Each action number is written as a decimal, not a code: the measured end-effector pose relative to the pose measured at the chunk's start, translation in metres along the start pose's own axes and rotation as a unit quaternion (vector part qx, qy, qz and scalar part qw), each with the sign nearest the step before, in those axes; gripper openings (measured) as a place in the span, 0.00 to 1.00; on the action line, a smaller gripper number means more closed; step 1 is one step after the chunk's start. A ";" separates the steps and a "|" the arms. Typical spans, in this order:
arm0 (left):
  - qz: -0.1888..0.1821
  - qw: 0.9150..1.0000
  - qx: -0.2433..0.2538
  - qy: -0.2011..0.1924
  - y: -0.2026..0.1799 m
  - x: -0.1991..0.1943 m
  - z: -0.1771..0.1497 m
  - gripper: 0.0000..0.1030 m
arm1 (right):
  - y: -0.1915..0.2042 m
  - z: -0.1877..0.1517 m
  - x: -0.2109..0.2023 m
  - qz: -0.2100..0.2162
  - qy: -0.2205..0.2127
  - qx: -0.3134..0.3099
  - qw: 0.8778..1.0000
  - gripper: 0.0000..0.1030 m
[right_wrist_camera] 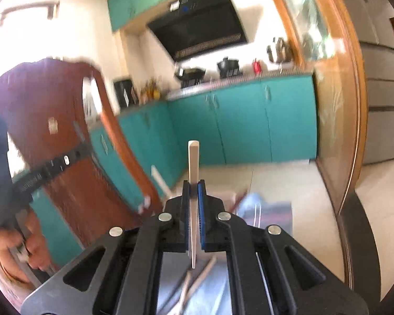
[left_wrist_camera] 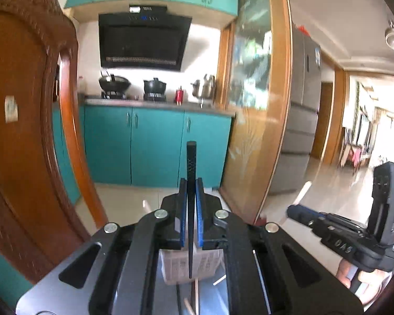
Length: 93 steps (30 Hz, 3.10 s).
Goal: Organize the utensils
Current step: 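Lift both held chopsticks and carry them over the white holder, then drop both chopsticks into the white holder and open both tools, then move both open tools back over the row of chopsticks, then lower both open tools toward the remaining chopsticks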
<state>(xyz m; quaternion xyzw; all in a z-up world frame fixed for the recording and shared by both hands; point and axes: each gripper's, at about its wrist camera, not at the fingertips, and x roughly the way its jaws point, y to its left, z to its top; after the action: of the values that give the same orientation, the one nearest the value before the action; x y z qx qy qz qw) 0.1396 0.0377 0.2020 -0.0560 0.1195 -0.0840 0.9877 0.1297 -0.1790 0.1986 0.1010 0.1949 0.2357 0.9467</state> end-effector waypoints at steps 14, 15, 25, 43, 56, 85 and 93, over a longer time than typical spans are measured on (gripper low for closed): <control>0.093 0.995 -0.022 0.019 0.027 0.082 -0.027 0.07 | -0.019 0.002 0.059 -0.064 -0.048 0.018 0.997 0.06; 0.096 0.995 -0.021 0.026 0.029 0.085 -0.032 0.07 | -0.021 -0.005 0.064 -0.065 -0.040 0.017 0.997 0.06; 0.098 0.995 -0.014 0.022 0.027 0.074 -0.048 0.32 | -0.028 -0.030 0.049 -0.067 -0.027 0.027 0.997 0.29; 0.087 0.993 -0.039 0.062 0.034 0.044 -0.170 0.62 | -0.001 -0.221 0.109 0.024 0.373 0.043 0.927 0.29; 0.103 0.971 -0.058 0.208 0.056 0.105 -0.229 0.67 | 0.003 -0.241 0.126 -0.035 0.374 0.019 0.926 0.07; 0.100 0.933 -0.002 0.345 0.037 0.151 -0.285 0.65 | -0.060 -0.215 0.134 -0.073 0.322 0.052 0.942 0.41; 0.101 0.934 -0.011 0.342 0.042 0.144 -0.280 0.44 | -0.056 -0.218 0.137 -0.080 0.320 0.038 0.943 0.44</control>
<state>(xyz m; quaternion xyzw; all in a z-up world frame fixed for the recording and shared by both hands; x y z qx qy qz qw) 0.2147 0.0278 -0.1064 -0.0221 0.4557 0.0036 0.8898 0.1727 -0.1397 -0.0579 0.0401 0.5040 0.1714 0.8455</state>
